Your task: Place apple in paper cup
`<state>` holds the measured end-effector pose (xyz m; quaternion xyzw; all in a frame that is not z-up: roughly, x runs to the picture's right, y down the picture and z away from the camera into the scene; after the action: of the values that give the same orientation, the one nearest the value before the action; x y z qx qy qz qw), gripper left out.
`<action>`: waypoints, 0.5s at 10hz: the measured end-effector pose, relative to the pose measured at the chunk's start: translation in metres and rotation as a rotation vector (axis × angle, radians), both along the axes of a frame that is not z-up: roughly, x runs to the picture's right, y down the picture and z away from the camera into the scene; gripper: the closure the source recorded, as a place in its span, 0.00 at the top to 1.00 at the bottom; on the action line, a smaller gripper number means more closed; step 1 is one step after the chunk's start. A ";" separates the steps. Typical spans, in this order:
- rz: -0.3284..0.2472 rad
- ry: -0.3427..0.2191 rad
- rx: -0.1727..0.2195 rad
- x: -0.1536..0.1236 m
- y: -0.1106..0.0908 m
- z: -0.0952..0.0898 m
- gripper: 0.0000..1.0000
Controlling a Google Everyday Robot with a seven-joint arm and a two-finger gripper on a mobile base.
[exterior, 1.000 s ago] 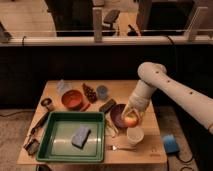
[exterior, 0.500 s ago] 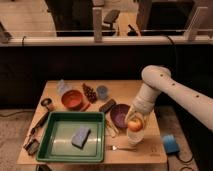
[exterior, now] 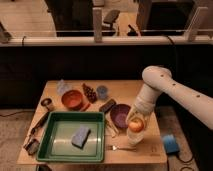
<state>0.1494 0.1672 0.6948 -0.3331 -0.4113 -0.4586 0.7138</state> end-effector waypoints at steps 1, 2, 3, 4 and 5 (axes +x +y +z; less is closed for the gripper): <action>-0.002 0.002 -0.002 0.001 0.001 0.000 0.18; -0.004 0.003 -0.001 0.000 0.002 -0.001 0.29; -0.005 0.003 0.000 0.000 0.002 -0.001 0.39; -0.006 0.004 0.000 0.000 0.003 -0.001 0.48; -0.007 0.003 0.001 0.000 0.004 -0.002 0.59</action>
<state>0.1493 0.1708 0.6930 -0.3349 -0.4087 -0.4606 0.7132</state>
